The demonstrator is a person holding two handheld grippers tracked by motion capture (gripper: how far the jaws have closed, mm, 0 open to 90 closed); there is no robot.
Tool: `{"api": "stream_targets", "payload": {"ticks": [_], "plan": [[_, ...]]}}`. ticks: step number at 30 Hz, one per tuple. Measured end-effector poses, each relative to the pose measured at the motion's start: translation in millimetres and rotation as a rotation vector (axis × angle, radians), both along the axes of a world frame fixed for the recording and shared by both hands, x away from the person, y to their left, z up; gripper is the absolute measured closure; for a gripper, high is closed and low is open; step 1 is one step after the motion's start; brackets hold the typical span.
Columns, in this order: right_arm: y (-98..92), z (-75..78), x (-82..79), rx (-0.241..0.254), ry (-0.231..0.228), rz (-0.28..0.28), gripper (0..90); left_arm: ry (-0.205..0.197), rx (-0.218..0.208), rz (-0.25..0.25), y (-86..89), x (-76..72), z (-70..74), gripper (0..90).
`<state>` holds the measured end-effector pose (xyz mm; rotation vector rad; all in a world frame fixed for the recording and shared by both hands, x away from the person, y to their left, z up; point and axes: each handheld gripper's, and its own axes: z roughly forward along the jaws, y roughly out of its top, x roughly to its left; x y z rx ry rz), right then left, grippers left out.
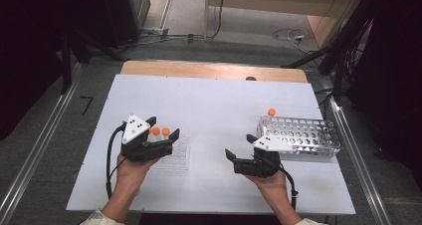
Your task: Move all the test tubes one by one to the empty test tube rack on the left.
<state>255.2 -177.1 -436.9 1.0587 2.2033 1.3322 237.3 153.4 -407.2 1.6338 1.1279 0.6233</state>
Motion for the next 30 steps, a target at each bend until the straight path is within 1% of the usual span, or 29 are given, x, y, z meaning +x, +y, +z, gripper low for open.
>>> {"api": "stream_targets", "payload": {"ticks": [1,2,3,4,5,6,7,8,9,11,15,17,18,21,25,28,30], "plan": [[-1.3,0.2,0.5,0.004,0.000,-0.002,11.8,-0.005,0.003,-0.001,-0.2,-0.6,0.5,17.4],[-2.3,0.5,0.8,-0.001,-0.007,-0.006,11.8,-0.010,0.016,0.001,-0.1,-1.5,0.9,17.4],[-3.8,1.1,1.0,-0.008,-0.012,-0.015,11.8,-0.010,0.010,0.004,0.3,-1.6,1.1,17.4],[-6.1,1.8,1.5,-0.003,-0.009,-0.021,11.8,-0.005,-0.004,0.001,0.8,-1.0,1.3,17.5],[-9.1,2.4,2.6,0.008,-0.009,-0.027,11.8,-0.006,-0.006,-0.001,0.5,-0.9,1.4,17.4],[-11.5,3.2,3.4,0.012,-0.012,-0.035,11.8,-0.011,0.006,0.002,0.0,-1.5,1.4,17.4],[-13.9,4.0,4.2,0.005,-0.021,-0.046,11.8,-0.012,0.012,0.003,0.1,-1.8,1.2,17.4],[-16.9,4.8,5.1,0.003,-0.024,-0.057,11.8,-0.008,0.007,0.002,0.9,-1.3,1.0,17.5],[-20.3,5.5,6.3,0.013,-0.022,-0.068,11.8,-0.007,0.002,0.003,1.1,-0.8,1.0,17.5],[-26.7,6.2,9.0,0.021,-0.027,-0.091,11.8,-0.009,0.011,0.005,1.1,-1.2,1.0,17.5],[-39.0,3.8,15.2,0.023,-0.029,-0.150,11.8,-0.012,0.007,0.007,1.6,-1.9,2.3,17.5],[-42.3,2.2,17.0,0.010,-0.042,-0.168,11.8,-0.015,0.002,0.003,1.4,-2.9,2.6,17.5],[-43.9,1.3,18.5,0.005,-0.040,-0.182,11.7,-0.013,0.002,0.003,0.6,-3.2,2.5,17.5],[-49.4,-1.1,22.5,0.001,-0.038,-0.210,11.8,-0.016,0.014,-0.010,-1.7,-4.5,2.3,17.5],[-56.9,-1.4,27.0,0.011,-0.048,-0.247,11.9,-0.015,0.007,-0.010,-0.5,-3.6,2.7,17.6],[-60.9,-2.5,33.7,0.004,-0.058,-0.272,14.0,-0.011,0.010,-0.010,-1.6,-3.2,1.4,17.6],[-63.5,-1.7,39.4,0.018,-0.065,-0.291,18.5,-0.011,0.010,-0.014,-3.1,-3.0,1.4,17.7]]}}
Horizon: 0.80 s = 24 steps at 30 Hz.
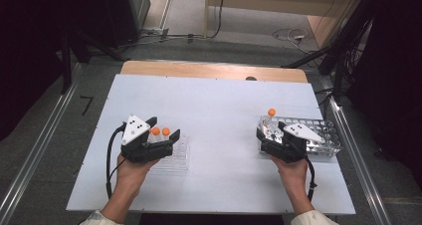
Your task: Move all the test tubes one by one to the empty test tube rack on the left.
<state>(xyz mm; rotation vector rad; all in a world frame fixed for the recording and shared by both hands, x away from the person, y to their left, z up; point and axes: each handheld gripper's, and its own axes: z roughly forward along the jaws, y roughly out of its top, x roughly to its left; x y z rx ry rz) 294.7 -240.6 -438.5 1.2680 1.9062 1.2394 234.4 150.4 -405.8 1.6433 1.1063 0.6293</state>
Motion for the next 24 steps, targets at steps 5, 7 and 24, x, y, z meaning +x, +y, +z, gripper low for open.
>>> {"api": "stream_targets", "payload": {"ticks": [5,7,24], "plan": [[0.2,-8.9,19.7,-0.019,0.021,-0.053,29.1,0.002,0.006,-0.009,-2.8,-0.7,-0.6,17.8],[1.5,-13.4,25.6,-0.041,0.021,-0.066,33.0,0.004,0.006,-0.005,-2.3,-0.1,-1.1,17.8],[7.1,-11.9,46.9,-0.076,0.066,-0.131,62.6,0.011,0.010,-0.021,-8.1,-0.8,-3.4,19.1]]}}
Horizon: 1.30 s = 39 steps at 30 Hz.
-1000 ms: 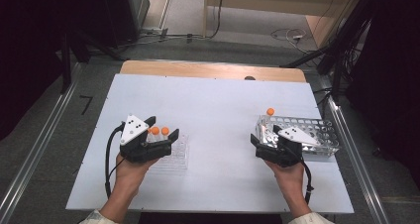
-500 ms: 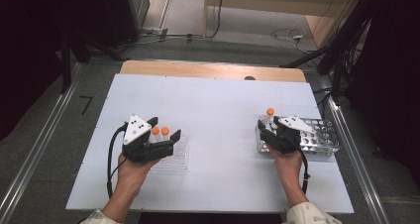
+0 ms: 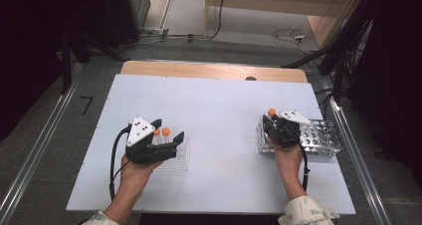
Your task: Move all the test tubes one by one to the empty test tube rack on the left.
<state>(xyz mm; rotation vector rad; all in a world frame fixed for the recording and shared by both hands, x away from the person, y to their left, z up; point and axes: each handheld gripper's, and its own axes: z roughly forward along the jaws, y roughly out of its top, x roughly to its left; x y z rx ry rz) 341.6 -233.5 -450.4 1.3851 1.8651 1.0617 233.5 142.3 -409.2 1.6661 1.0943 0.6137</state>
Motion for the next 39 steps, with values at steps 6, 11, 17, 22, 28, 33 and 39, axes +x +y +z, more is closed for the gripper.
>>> {"api": "stream_targets", "payload": {"ticks": [6,11,17,22,28,33,39], "plan": [[3.4,-0.2,4.8,-0.030,0.019,-0.019,70.9,0.002,-0.002,0.001,0.3,0.3,-0.1,19.4],[3.9,0.7,3.1,-0.028,0.006,-0.030,71.7,0.001,-0.003,-0.006,-1.1,-0.7,0.0,19.9],[0.8,8.9,-2.0,-0.006,-0.038,-0.031,72.0,-0.003,-0.006,-0.008,-1.3,-1.0,0.9,19.9],[0.8,19.1,-7.2,-0.010,-0.074,-0.032,72.2,-0.004,-0.009,-0.010,-1.5,-1.8,1.4,19.9],[3.9,34.4,-16.3,-0.029,-0.128,-0.026,72.3,-0.001,-0.014,-0.006,0.4,-1.3,1.9,19.9],[4.4,49.8,-25.1,-0.029,-0.171,-0.011,72.3,-0.009,-0.016,-0.010,0.1,-2.5,3.6,19.9],[9.0,62.0,-38.8,-0.013,-0.178,0.045,72.3,-0.017,-0.020,-0.019,-1.0,-4.0,5.3,19.6]]}}
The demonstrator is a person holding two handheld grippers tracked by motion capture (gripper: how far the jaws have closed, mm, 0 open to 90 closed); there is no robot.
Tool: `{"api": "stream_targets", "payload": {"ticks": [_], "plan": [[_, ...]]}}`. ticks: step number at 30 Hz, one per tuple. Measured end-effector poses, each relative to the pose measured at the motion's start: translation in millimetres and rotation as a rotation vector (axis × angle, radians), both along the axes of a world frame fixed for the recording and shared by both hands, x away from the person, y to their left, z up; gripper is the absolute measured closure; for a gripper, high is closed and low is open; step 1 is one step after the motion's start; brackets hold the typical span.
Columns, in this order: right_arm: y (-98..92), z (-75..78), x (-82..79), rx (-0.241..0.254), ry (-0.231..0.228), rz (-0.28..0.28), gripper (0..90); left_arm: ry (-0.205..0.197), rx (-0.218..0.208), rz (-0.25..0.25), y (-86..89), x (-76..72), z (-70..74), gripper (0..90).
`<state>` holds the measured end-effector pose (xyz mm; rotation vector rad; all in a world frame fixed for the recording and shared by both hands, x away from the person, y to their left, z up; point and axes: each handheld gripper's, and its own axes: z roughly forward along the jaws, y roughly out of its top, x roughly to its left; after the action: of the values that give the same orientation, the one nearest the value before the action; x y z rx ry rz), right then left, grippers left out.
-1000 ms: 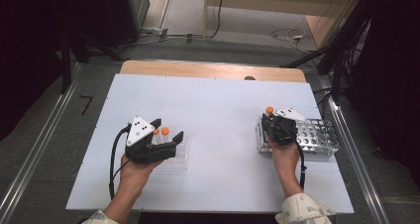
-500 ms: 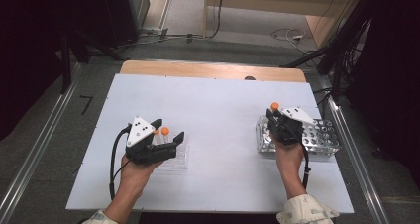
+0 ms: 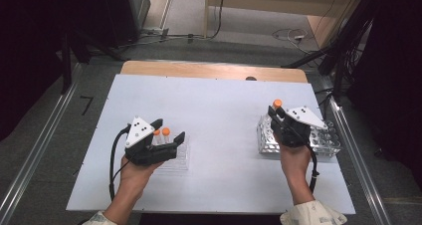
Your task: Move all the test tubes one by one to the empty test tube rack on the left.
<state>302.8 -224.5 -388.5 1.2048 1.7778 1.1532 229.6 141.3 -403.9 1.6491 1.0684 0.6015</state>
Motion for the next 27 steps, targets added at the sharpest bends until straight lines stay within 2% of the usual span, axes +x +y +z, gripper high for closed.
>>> {"api": "stream_targets", "payload": {"ticks": [6,8,18,27], "plan": [[9.7,0.5,-10.4,-0.022,0.028,0.078,72.4,-0.005,0.001,-0.020,-4.1,-1.8,1.3,18.2],[12.3,-0.9,-13.6,-0.015,0.043,0.108,72.4,-0.004,0.001,-0.025,-5.0,-2.4,1.7,18.2],[28.4,-21.9,-27.9,-0.024,0.124,0.224,72.4,-0.009,-0.002,-0.062,-15.8,-6.2,3.2,18.9],[48.8,-28.9,-40.1,-0.046,0.150,0.309,72.3,0.002,0.015,-0.101,-29.9,-7.4,-1.2,19.2]]}}
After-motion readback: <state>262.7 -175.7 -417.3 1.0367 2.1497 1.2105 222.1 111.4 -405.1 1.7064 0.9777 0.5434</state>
